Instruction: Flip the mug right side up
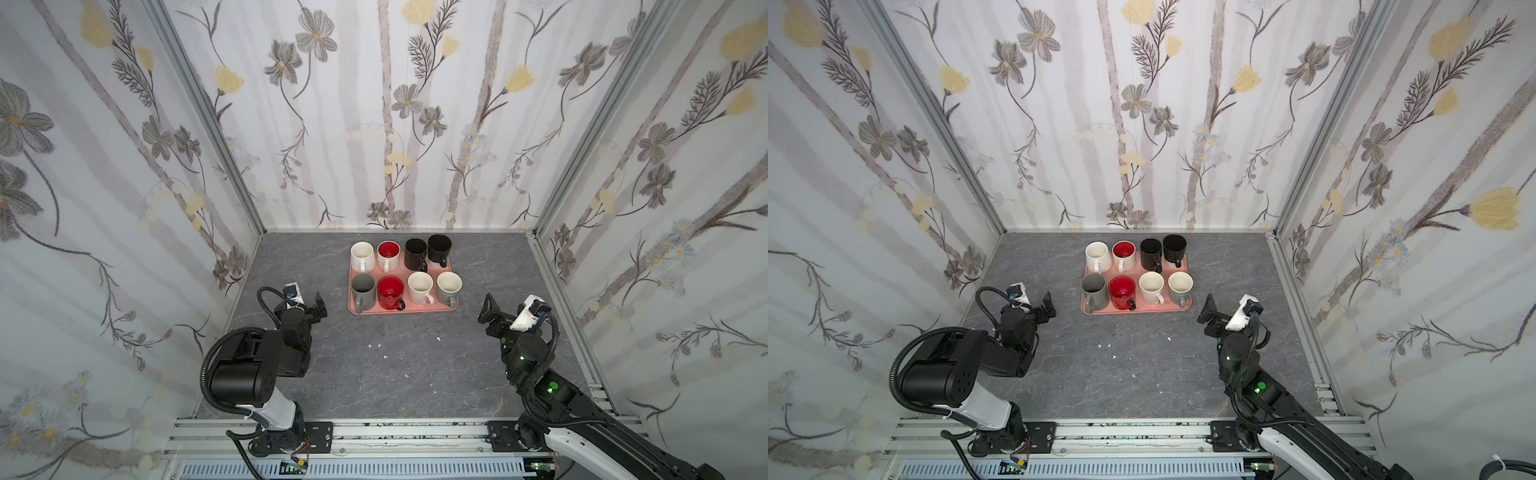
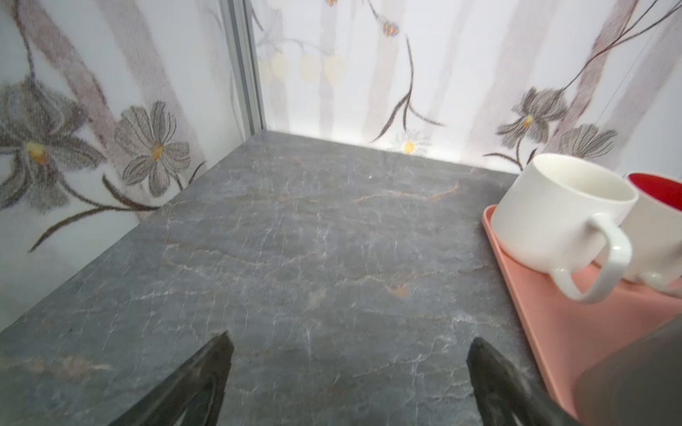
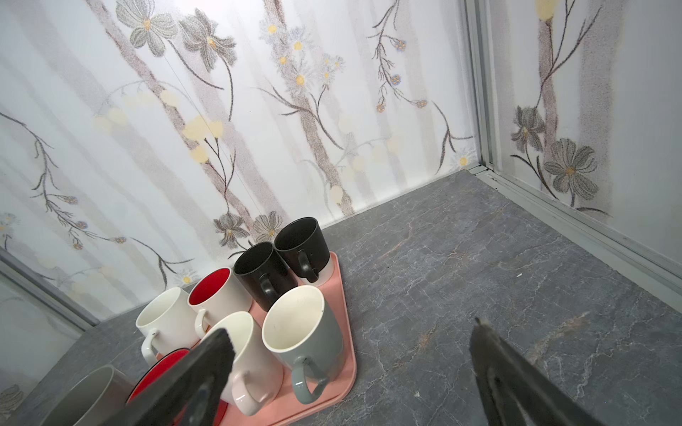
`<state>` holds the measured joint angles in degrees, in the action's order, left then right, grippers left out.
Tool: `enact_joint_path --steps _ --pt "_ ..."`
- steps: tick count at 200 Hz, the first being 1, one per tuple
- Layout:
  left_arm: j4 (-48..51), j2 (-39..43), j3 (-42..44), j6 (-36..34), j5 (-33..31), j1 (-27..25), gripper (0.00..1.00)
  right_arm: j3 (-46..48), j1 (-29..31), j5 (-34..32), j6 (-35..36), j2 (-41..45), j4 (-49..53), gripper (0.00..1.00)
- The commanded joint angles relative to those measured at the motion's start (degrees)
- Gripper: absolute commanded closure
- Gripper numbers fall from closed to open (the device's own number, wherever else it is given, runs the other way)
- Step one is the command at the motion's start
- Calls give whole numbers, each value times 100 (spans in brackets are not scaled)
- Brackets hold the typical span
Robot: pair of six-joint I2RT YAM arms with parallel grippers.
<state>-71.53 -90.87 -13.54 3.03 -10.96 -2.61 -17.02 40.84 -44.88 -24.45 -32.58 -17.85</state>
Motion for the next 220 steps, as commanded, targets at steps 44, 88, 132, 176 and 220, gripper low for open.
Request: enact_joint_path --steps 44,88,132,176,220 --pt "-685 2 62 170 -528 -32 0 40 -582 1 969 -548 -1054 1" --pt "-750 -19 71 155 -530 -32 0 391 -2033 869 1339 -1332 -2118 0" --pt "-725 -13 71 155 -527 -37 0 506 -3100 2021 1645 -2208 -3047 0" --pt "-728 -12 71 155 -525 -35 0 398 -3231 2481 2060 -3049 -3406 0" --pt "-731 -13 71 159 -525 -34 0 446 -3397 2284 2291 -4298 -4608 0"
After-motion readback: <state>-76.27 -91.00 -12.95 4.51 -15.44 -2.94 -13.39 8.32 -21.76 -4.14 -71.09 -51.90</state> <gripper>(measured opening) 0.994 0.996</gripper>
